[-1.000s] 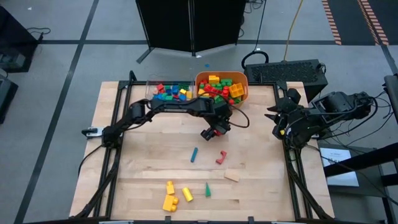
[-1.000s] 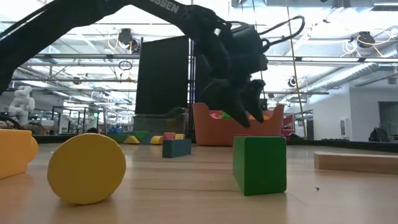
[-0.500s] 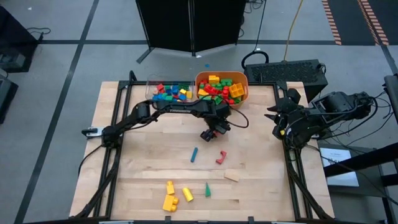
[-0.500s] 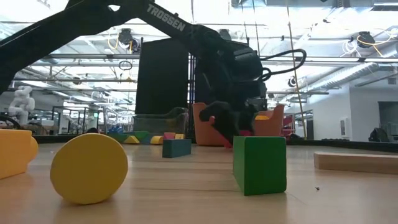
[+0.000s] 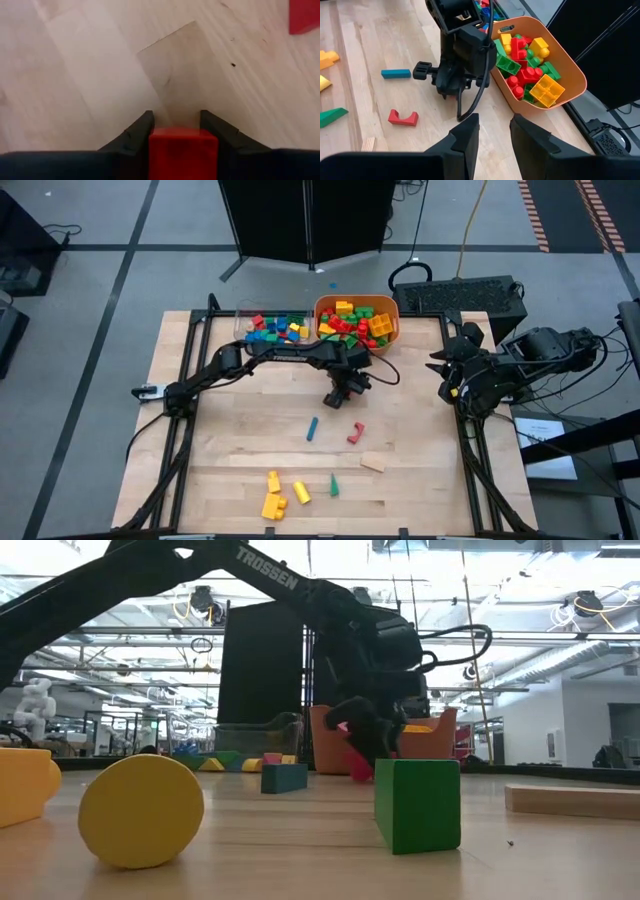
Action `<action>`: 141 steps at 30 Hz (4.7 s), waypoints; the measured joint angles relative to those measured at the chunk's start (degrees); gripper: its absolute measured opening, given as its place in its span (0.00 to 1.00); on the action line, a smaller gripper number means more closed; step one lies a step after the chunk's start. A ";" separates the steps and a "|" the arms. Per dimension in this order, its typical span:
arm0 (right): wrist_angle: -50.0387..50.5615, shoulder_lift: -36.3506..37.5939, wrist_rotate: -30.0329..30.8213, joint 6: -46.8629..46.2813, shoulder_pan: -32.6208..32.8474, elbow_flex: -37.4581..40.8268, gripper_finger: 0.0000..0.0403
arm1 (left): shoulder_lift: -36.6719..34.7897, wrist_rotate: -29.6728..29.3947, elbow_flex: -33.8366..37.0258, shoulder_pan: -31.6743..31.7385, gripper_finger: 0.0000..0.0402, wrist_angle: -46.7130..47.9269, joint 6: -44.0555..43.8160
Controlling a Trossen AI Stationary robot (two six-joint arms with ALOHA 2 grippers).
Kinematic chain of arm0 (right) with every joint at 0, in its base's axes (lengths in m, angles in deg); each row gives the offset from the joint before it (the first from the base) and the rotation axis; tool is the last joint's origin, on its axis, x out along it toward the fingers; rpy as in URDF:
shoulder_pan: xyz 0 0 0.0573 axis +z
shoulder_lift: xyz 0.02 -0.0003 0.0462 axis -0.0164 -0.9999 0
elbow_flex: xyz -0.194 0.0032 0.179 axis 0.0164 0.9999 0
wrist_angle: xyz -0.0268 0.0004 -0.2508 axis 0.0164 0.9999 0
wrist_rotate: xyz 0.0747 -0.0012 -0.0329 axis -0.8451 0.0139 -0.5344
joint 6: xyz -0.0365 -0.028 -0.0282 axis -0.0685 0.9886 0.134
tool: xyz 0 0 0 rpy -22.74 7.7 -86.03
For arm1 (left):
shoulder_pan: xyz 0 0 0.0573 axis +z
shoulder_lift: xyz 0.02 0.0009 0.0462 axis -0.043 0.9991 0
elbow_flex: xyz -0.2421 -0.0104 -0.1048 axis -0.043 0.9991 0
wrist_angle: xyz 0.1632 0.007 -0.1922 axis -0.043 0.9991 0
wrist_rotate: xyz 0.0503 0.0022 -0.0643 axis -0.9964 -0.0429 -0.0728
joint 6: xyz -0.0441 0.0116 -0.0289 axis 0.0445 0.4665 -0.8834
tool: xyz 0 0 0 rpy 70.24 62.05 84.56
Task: Sort blocks by size
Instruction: Put the big red game piece into the orange bin, then put the big red block into the orange bin
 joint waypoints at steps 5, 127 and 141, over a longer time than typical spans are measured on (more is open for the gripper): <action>0.00 0.00 0.31 0.00 0.01 0.00 0.26 | 0.00 -0.15 -1.65 -0.07 0.32 1.09 -7.57; -7.34 -0.13 1.63 3.30 0.01 0.00 0.26 | -24.58 -39.61 15.40 -8.94 0.28 -22.86 -68.74; -6.95 -0.13 1.68 6.21 0.01 0.00 0.26 | -21.34 -27.36 15.54 11.41 0.28 -23.56 -60.42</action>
